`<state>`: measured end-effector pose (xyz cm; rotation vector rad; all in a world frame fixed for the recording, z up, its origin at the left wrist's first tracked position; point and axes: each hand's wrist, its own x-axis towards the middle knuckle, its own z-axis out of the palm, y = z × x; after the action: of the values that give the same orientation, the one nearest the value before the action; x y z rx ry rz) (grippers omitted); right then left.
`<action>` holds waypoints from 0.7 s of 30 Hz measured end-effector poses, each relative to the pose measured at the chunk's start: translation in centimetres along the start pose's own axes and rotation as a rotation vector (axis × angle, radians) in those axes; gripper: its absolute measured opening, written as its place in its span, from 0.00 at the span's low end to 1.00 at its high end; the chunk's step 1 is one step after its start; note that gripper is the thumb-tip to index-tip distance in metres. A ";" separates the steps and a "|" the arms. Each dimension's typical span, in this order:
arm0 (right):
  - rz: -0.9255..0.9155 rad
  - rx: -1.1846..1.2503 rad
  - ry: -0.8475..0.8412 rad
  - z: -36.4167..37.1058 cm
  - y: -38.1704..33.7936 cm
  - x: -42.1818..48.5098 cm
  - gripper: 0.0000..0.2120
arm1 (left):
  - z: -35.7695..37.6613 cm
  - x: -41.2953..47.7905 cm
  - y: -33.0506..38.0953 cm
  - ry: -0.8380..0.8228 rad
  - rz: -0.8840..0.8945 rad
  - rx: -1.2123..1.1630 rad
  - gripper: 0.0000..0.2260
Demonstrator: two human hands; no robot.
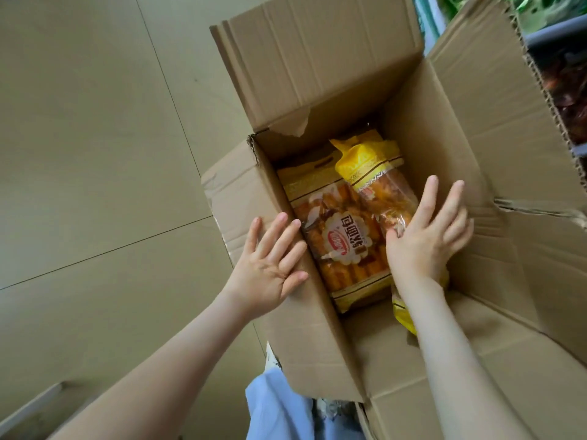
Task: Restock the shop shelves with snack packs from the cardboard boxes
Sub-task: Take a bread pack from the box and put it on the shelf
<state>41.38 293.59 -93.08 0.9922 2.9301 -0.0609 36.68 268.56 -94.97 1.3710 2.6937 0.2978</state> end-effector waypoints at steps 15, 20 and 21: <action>-0.081 0.233 -0.504 -24.5 0.8 -2.1 0.27 | -21.5 6.6 9.3 0.257 0.198 0.245 0.23; -0.197 0.336 -0.474 -39.7 2.0 -5.6 0.29 | -35.5 9.3 16.0 0.180 0.355 0.396 0.21; -0.189 0.318 -0.482 -42.6 2.2 -6.4 0.29 | -38.4 9.4 16.9 0.126 0.367 0.409 0.19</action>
<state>46.48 293.70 -50.25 0.6079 2.5910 -0.6873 37.53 280.96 -53.84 2.0277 2.6864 -0.1608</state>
